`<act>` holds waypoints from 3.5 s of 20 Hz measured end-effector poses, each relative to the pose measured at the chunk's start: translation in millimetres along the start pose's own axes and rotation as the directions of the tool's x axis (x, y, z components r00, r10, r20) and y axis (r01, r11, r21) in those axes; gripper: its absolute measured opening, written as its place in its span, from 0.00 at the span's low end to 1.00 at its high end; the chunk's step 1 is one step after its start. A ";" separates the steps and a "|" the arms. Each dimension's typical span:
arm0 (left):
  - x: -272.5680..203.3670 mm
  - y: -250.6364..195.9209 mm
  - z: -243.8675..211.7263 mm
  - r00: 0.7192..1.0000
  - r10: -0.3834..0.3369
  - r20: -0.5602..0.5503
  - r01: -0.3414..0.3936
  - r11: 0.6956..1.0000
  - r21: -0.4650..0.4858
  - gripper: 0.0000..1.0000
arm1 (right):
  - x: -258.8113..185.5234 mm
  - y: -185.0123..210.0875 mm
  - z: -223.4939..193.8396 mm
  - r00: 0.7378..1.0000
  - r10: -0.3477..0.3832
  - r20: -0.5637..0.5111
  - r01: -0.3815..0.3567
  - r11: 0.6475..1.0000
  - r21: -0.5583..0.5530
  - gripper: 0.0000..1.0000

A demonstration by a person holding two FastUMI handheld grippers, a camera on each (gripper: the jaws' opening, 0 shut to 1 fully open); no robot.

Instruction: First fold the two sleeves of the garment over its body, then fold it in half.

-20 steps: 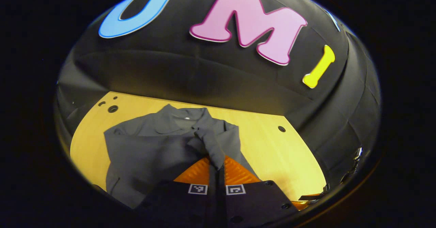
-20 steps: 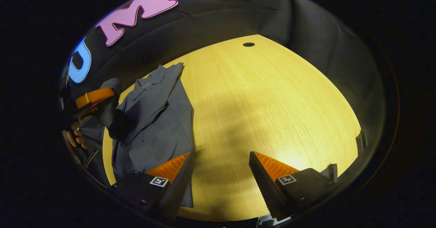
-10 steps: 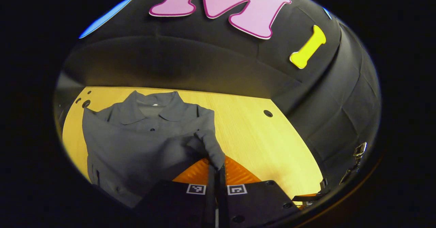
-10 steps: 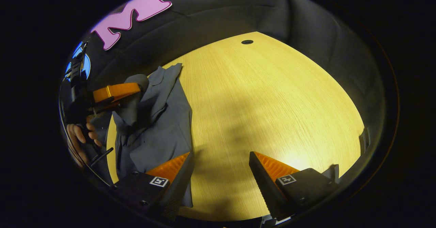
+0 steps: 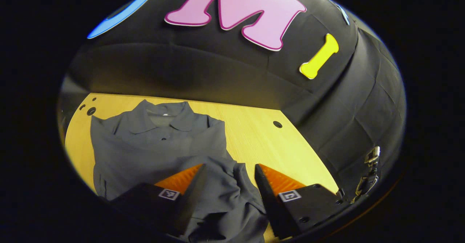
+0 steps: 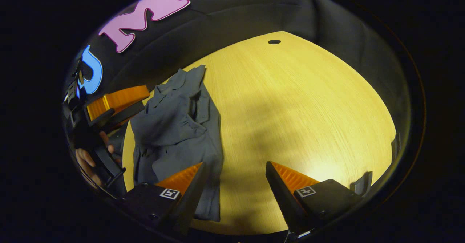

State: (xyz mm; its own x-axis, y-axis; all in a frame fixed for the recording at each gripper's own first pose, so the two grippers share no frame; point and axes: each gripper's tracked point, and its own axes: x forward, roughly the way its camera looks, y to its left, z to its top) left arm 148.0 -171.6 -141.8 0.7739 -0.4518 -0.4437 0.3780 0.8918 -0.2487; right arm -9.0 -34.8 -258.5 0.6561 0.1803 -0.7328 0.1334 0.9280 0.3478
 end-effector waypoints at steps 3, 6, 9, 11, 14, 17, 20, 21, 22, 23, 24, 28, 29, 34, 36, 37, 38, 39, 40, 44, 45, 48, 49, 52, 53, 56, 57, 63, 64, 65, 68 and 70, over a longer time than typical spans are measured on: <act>-45.9 36.2 -20.9 0.997 0.073 0.012 -0.073 0.997 0.037 0.96 | 2.1 17.7 -11.9 0.999 0.026 -0.032 -0.027 0.999 -0.018 0.99; -96.4 77.3 -52.7 0.989 0.150 -0.005 -0.150 0.988 0.040 0.96 | 6.6 36.6 -28.0 0.996 0.048 -0.077 -0.051 0.998 -0.044 0.99; -142.3 118.5 -91.6 0.973 0.226 -0.047 -0.226 0.974 0.001 0.96 | 12.0 45.3 -48.4 0.990 0.038 -0.135 -0.047 0.996 -0.069 0.99; -170.4 148.0 -118.6 0.957 0.279 -0.078 -0.281 0.960 -0.014 0.96 | 15.8 50.3 -60.9 0.985 0.029 -0.168 -0.042 0.996 -0.076 0.99; -205.8 187.9 -157.4 0.926 0.354 -0.129 -0.361 0.932 -0.035 0.96 | 21.4 53.3 -74.8 0.979 0.005 -0.203 -0.024 0.996 -0.088 0.99; -227.3 214.3 -192.4 0.895 0.409 -0.178 -0.427 0.901 -0.076 0.96 | 25.3 54.8 -87.3 0.975 -0.011 -0.221 -0.008 0.997 -0.083 0.99; -242.7 230.2 -220.3 0.874 0.433 -0.221 -0.468 0.873 -0.140 0.96 | 27.5 57.6 -101.6 0.968 -0.027 -0.249 0.008 0.997 -0.079 0.99; -245.5 233.8 -226.3 0.866 0.445 -0.230 -0.482 0.864 -0.146 0.96 | 29.0 57.6 -105.5 0.966 -0.038 -0.255 0.016 0.996 -0.091 0.99; -247.3 239.0 -231.1 0.858 0.457 -0.235 -0.496 0.856 -0.144 0.96 | 30.6 55.9 -109.9 0.964 -0.054 -0.261 0.027 0.994 -0.107 0.99; -247.9 243.1 -234.3 0.851 0.470 -0.237 -0.507 0.851 -0.134 0.96 | 31.8 55.2 -109.6 0.966 -0.068 -0.248 0.039 0.992 -0.122 0.99; -249.5 247.2 -237.2 0.844 0.482 -0.236 -0.518 0.847 -0.119 0.96 | 32.2 55.4 -109.2 0.967 -0.078 -0.244 0.045 0.990 -0.134 0.97; -244.0 255.0 -244.2 0.831 0.500 -0.244 -0.529 0.846 -0.069 0.96 | 34.5 56.2 -114.8 0.964 -0.136 -0.228 0.086 0.973 -0.216 0.98; -240.4 255.1 -247.8 0.829 0.497 -0.256 -0.528 0.846 -0.069 0.96 | 35.3 57.2 -117.6 0.963 -0.155 -0.220 0.095 0.961 -0.260 0.98; -230.5 248.8 -259.0 0.814 0.509 -0.280 -0.535 0.844 -0.020 0.98 | 37.9 60.3 -125.4 0.959 -0.216 -0.184 0.119 0.895 -0.430 0.91; -228.5 246.3 -259.1 0.815 0.506 -0.282 -0.534 0.845 -0.026 0.96 | 37.8 63.4 -125.7 0.959 -0.214 -0.186 0.120 0.900 -0.419 0.74; -227.3 244.0 -259.3 0.813 0.508 -0.285 -0.537 0.843 -0.029 0.91 | 40.8 63.0 -125.6 0.960 -0.213 -0.184 0.121 0.903 -0.411 0.71; -225.9 242.7 -260.0 0.813 0.505 -0.289 -0.536 0.844 -0.034 0.86 | 42.0 65.3 -125.4 0.960 -0.202 -0.191 0.113 0.910 -0.399 0.54; -224.5 240.5 -259.4 0.812 0.506 -0.293 -0.537 0.843 -0.031 0.77 | 43.3 68.0 -124.6 0.962 -0.189 -0.196 0.103 0.920 -0.378 0.37; -222.4 236.4 -260.0 0.813 0.498 -0.301 -0.530 0.847 -0.032 0.75 | 44.3 70.4 -122.9 0.964 -0.174 -0.201 0.096 0.933 -0.348 0.26; -212.0 220.6 -257.0 0.826 0.477 -0.301 -0.506 0.862 -0.024 0.30 | 43.0 73.3 -123.9 0.963 -0.095 -0.251 0.028 0.965 -0.259 0.07; -210.3 219.8 -254.6 0.830 0.474 -0.294 -0.501 0.865 -0.020 0.13 | 43.6 72.2 -123.7 0.962 -0.082 -0.259 0.019 0.971 -0.238 0.07; -204.0 208.9 -248.6 0.864 0.409 -0.295 -0.447 0.892 -0.073 0.06 | 40.1 77.3 -111.2 0.970 -0.032 -0.242 -0.014 0.983 -0.183 0.07; -204.8 205.7 -241.4 0.875 0.390 -0.286 -0.432 0.896 -0.100 0.06 | 37.1 79.4 -104.8 0.974 -0.015 -0.228 -0.026 0.984 -0.176 0.07; -211.7 199.5 -216.6 0.898 0.370 -0.237 -0.412 0.898 -0.157 0.05 | 30.3 83.7 -89.4 0.983 0.010 -0.184 -0.048 0.979 -0.199 0.07; -214.0 197.8 -207.5 0.904 0.367 -0.219 -0.406 0.898 -0.168 0.05 | 28.2 85.3 -86.0 0.985 0.018 -0.171 -0.056 0.974 -0.218 0.07; -219.0 192.6 -178.5 0.917 0.357 -0.176 -0.388 0.900 -0.196 0.06 | 21.0 90.6 -75.6 0.988 0.035 -0.150 -0.073 0.965 -0.253 0.07; -219.6 190.6 -170.4 0.920 0.355 -0.165 -0.384 0.901 -0.200 0.06 | 18.7 92.5 -72.1 0.989 0.042 -0.143 -0.077 0.965 -0.252 0.07; -221.5 189.0 -125.4 0.927 0.362 -0.101 -0.375 0.903 -0.210 0.06 | 6.1 107.8 -34.8 0.992 0.094 -0.085 -0.113 0.961 -0.253 0.07; -220.6 188.8 -118.9 0.928 0.361 -0.091 -0.372 0.903 -0.215 0.06 | 4.9 111.5 -26.3 0.992 0.103 -0.070 -0.117 0.960 -0.254 0.07; -219.8 188.5 -111.1 0.929 0.361 -0.082 -0.370 0.903 -0.219 0.05 | 4.7 114.9 -16.8 0.992 0.110 -0.056 -0.121 0.959 -0.256 0.07; -214.8 189.7 -85.6 0.932 0.360 -0.048 -0.362 0.905 -0.224 0.02 | 3.7 123.1 3.8 0.991 0.133 -0.023 -0.135 0.957 -0.256 0.07; -209.7 191.4 -67.7 0.933 0.360 -0.025 -0.356 0.906 -0.229 0.05 | 7.7 129.7 18.2 0.989 0.146 -0.005 -0.142 0.956 -0.257 0.07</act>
State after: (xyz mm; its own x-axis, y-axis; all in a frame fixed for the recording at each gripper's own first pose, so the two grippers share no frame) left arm 23.6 92.2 -154.6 0.8453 -0.1011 -0.5246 -0.0493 0.9630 -0.2650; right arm 26.9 81.0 -208.4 0.6645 0.3156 -0.6774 -0.1570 0.9452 0.2863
